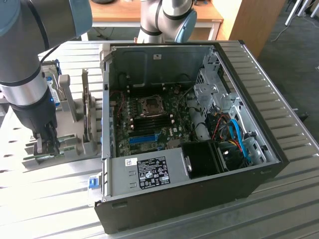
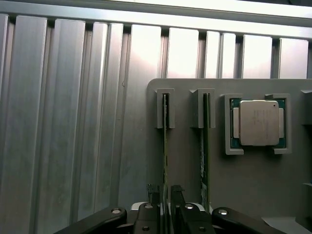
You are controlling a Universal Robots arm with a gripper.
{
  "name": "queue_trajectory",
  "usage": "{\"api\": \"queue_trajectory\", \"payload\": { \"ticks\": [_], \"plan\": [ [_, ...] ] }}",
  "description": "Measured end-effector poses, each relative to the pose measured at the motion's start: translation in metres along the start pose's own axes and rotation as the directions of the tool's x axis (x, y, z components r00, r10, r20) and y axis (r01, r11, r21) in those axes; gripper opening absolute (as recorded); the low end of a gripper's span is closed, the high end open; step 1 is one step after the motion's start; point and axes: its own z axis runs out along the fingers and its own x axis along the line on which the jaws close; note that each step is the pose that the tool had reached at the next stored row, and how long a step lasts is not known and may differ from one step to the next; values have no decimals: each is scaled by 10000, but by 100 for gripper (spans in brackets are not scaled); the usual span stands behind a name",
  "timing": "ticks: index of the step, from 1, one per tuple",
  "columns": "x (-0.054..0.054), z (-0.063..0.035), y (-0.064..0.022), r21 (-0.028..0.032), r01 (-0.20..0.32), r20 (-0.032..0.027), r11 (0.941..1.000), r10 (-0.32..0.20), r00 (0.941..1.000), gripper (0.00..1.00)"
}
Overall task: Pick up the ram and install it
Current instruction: 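Pick up the ram and move it above insertion slot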
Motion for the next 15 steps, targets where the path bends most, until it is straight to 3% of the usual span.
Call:
{"api": "queue_trajectory", "payload": {
  "ticks": [15],
  "plan": [
    [-20,40,-1,3,0,2,10000,0,10000,24]
  ]
}}
